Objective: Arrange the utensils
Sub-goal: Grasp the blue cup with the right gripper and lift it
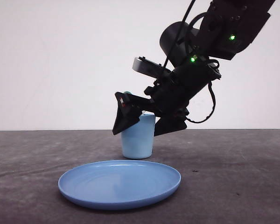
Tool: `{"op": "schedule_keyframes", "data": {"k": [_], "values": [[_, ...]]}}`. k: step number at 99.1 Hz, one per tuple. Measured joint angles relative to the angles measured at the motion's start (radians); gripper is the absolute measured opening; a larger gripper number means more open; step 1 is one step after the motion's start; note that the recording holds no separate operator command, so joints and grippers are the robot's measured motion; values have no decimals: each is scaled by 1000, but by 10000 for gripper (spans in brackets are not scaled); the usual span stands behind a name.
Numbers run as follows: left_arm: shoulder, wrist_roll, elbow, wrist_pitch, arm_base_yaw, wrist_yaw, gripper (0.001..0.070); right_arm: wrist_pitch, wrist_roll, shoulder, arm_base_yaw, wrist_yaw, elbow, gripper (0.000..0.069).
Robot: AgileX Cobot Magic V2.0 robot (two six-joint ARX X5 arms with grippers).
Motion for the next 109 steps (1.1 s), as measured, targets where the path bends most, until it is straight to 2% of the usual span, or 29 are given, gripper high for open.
{"op": "schedule_keyframes", "data": {"k": [25, 40, 46, 81, 109], "values": [[0, 0, 0, 0, 0, 0, 304, -11, -2, 0, 9, 4, 4, 673], [0, 0, 0, 0, 0, 0, 304, -18, -3, 0, 9, 18, 4, 532], [0, 0, 0, 0, 0, 0, 304, -17, -5, 0, 9, 20, 4, 505], [0, 0, 0, 0, 0, 0, 304, -43, -7, -16, 15, 5, 4, 481], [0, 0, 0, 0, 0, 0, 304, -124, 4, -200, 55, -7, 4, 479]]}}
